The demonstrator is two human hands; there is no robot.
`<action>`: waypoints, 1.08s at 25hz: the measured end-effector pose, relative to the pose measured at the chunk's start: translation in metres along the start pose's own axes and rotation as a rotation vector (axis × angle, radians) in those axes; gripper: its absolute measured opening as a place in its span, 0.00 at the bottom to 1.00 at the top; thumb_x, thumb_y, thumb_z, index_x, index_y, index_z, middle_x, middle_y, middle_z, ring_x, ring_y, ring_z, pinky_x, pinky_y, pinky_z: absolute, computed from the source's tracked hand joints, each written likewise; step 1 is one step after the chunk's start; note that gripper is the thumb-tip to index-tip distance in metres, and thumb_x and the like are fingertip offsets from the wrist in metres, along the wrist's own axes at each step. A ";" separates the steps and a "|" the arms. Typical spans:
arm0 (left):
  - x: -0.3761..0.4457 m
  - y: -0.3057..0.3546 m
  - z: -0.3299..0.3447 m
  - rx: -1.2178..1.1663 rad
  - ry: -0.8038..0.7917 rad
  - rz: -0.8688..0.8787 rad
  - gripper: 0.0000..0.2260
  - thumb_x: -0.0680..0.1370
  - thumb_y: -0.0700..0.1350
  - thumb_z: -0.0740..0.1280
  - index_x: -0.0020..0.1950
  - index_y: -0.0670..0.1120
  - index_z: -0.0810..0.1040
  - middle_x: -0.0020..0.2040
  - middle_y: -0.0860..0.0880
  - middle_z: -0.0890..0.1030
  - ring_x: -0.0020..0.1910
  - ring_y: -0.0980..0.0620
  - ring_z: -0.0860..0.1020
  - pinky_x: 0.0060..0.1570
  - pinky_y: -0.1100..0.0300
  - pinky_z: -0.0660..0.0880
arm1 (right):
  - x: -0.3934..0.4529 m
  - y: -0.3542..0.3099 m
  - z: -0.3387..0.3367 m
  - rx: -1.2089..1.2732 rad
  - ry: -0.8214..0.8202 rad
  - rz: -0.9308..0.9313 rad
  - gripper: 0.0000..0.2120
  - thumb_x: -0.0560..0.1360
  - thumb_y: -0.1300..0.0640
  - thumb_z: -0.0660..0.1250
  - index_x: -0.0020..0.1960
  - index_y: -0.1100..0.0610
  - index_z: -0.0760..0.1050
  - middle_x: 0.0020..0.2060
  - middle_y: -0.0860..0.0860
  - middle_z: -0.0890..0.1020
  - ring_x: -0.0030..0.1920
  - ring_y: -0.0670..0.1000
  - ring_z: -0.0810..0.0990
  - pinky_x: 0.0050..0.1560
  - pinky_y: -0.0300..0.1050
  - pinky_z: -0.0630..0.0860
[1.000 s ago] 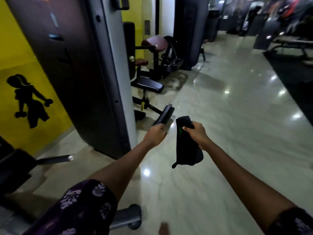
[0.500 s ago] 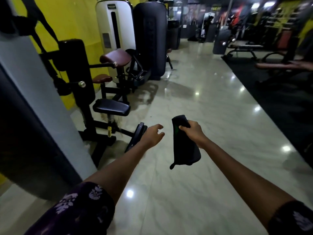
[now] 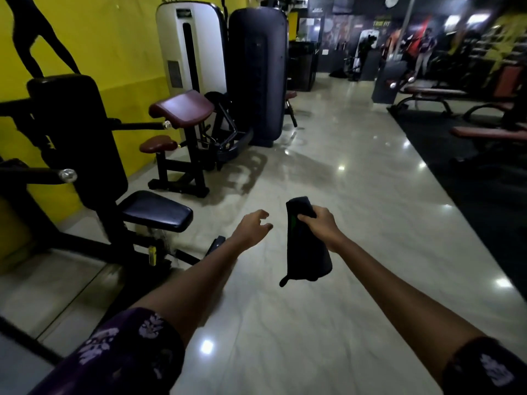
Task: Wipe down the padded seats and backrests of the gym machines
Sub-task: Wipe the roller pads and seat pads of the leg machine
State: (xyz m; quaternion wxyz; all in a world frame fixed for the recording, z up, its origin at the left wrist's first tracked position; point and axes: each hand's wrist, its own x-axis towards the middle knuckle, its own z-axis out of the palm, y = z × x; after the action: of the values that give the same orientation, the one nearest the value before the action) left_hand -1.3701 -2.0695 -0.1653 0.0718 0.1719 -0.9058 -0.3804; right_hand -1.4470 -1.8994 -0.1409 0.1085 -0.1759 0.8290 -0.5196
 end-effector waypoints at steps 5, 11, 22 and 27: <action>0.111 0.005 0.019 0.017 -0.016 -0.041 0.18 0.78 0.43 0.66 0.67 0.41 0.71 0.66 0.43 0.74 0.63 0.46 0.74 0.62 0.56 0.70 | 0.119 0.021 -0.020 0.016 -0.016 0.023 0.08 0.76 0.59 0.66 0.54 0.61 0.78 0.49 0.57 0.81 0.51 0.57 0.79 0.52 0.51 0.75; 0.282 0.001 0.039 0.018 -0.018 0.000 0.19 0.78 0.43 0.66 0.67 0.39 0.71 0.66 0.42 0.74 0.63 0.45 0.74 0.60 0.57 0.70 | 0.283 0.037 -0.032 0.014 -0.004 0.008 0.10 0.76 0.59 0.66 0.56 0.60 0.78 0.49 0.55 0.80 0.51 0.55 0.79 0.49 0.45 0.73; 0.597 0.009 0.043 0.057 -0.063 0.025 0.18 0.78 0.44 0.65 0.67 0.41 0.71 0.66 0.43 0.73 0.64 0.46 0.73 0.63 0.54 0.70 | 0.593 0.050 -0.047 0.010 0.039 0.057 0.11 0.76 0.59 0.67 0.57 0.61 0.77 0.51 0.58 0.81 0.52 0.56 0.79 0.47 0.43 0.72; 0.744 -0.004 0.054 0.070 -0.059 0.024 0.18 0.79 0.44 0.65 0.68 0.41 0.71 0.66 0.43 0.74 0.64 0.46 0.73 0.62 0.55 0.70 | 0.740 0.066 -0.044 0.005 0.032 0.034 0.11 0.76 0.59 0.66 0.57 0.61 0.78 0.51 0.58 0.81 0.52 0.56 0.79 0.46 0.42 0.70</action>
State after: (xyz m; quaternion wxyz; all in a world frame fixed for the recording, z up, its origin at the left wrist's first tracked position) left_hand -2.0761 -2.3084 -0.2068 0.0434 0.1524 -0.9223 -0.3524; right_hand -2.1519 -2.1363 -0.1787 0.1045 -0.1531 0.8323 -0.5225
